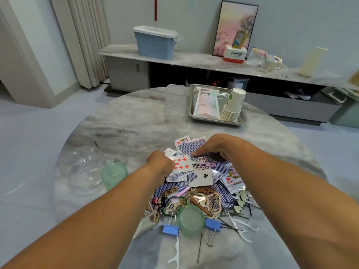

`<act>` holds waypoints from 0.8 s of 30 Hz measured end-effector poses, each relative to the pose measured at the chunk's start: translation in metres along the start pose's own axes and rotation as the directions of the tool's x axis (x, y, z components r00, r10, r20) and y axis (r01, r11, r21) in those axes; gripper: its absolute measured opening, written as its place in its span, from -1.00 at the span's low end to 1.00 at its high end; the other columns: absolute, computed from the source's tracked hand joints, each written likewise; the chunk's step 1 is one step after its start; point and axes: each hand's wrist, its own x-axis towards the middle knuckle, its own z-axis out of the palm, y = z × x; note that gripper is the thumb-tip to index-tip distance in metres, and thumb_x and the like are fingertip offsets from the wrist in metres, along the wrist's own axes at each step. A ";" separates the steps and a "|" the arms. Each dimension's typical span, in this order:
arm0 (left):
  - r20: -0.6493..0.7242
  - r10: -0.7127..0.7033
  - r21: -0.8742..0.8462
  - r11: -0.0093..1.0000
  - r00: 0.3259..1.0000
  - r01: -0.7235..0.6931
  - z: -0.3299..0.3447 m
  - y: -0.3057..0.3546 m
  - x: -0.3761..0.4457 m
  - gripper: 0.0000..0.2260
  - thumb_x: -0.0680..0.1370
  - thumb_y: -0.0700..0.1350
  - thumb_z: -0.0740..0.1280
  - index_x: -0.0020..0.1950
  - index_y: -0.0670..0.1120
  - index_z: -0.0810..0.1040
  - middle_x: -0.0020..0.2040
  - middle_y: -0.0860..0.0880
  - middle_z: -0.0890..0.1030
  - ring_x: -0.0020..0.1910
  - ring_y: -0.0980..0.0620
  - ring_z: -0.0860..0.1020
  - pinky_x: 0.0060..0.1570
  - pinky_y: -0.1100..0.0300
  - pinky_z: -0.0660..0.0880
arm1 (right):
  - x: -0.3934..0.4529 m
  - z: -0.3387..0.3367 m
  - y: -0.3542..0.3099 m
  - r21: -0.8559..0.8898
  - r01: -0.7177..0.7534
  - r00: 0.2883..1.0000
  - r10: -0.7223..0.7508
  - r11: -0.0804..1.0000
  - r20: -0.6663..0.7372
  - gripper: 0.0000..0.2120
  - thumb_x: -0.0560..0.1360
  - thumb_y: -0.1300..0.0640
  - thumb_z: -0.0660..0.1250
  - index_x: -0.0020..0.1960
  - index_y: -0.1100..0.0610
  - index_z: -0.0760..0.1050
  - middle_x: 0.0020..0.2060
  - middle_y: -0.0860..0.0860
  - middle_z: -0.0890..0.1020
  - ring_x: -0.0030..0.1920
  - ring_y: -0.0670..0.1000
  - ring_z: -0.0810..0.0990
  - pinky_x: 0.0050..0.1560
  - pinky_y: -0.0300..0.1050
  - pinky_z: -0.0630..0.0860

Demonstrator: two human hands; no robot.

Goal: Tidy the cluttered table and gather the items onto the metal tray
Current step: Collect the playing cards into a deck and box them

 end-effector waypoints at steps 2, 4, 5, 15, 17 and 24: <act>0.059 -0.008 -0.154 0.988 0.998 0.017 -0.003 0.002 -0.004 -0.93 0.58 -0.33 0.37 -0.02 -0.20 0.51 0.09 -0.25 0.64 0.08 -0.21 0.64 0.20 -0.17 0.57 | -0.001 -0.005 0.006 0.019 0.007 1.000 -0.007 1.000 0.003 -0.03 0.36 -0.09 0.62 0.56 0.24 0.20 0.51 0.24 0.33 0.45 0.27 0.37 0.41 0.16 0.39; 0.106 -0.018 -0.295 0.954 0.994 0.049 -0.005 0.002 0.002 -0.86 0.58 -0.38 0.35 -0.09 -0.16 0.50 -0.04 -0.24 0.66 -0.05 -0.20 0.67 0.18 -0.22 0.57 | -0.004 -0.013 0.010 0.050 0.048 0.998 -0.047 0.998 -0.030 -0.15 0.33 -0.06 0.64 0.44 0.27 0.34 0.35 0.24 0.50 0.30 0.25 0.52 0.31 0.16 0.49; 0.117 -0.012 -0.365 0.929 0.993 0.054 -0.006 0.003 0.002 -0.85 0.59 -0.39 0.34 -0.08 -0.16 0.50 -0.09 -0.23 0.66 -0.12 -0.17 0.67 0.14 -0.22 0.59 | -0.006 -0.018 0.010 0.089 0.085 0.995 -0.080 0.992 -0.060 -0.25 0.32 -0.01 0.66 0.35 0.26 0.42 0.24 0.22 0.57 0.22 0.22 0.57 0.25 0.13 0.53; 0.003 0.031 -0.493 0.870 1.000 -0.026 -0.017 0.024 -0.026 -0.77 0.64 -0.31 0.30 0.28 -0.14 0.48 -0.03 -0.17 0.65 -0.24 -0.09 0.64 -0.35 0.05 0.59 | -0.053 -0.036 0.031 0.178 0.534 0.828 -0.468 0.827 -0.307 -0.60 0.42 0.30 0.56 0.22 0.09 0.62 -0.06 -0.04 0.73 -0.08 -0.04 0.72 -0.04 -0.13 0.66; 0.006 0.019 -0.501 0.866 1.000 -0.014 -0.020 0.027 -0.038 -0.89 0.65 -0.33 0.27 0.10 -0.14 0.48 -0.12 -0.15 0.63 -0.34 -0.07 0.63 -0.44 0.07 0.59 | -0.062 -0.035 0.036 0.170 0.573 0.789 -0.484 0.802 -0.378 -0.63 0.43 0.34 0.54 0.15 0.02 0.64 -0.08 -0.08 0.72 -0.08 -0.04 0.71 -0.01 -0.06 0.67; -0.066 0.021 -0.451 0.891 0.998 -0.048 -0.031 0.030 -0.065 -0.75 0.67 -0.38 0.16 -0.15 -0.16 0.48 -0.27 -0.15 0.58 -0.66 0.04 0.54 -0.70 0.20 0.43 | -0.092 -0.055 0.051 0.343 0.628 0.706 -0.327 0.698 -0.627 -0.66 0.48 0.33 0.49 0.20 0.06 0.61 0.01 0.01 0.71 -0.06 0.05 0.72 -0.07 0.06 0.69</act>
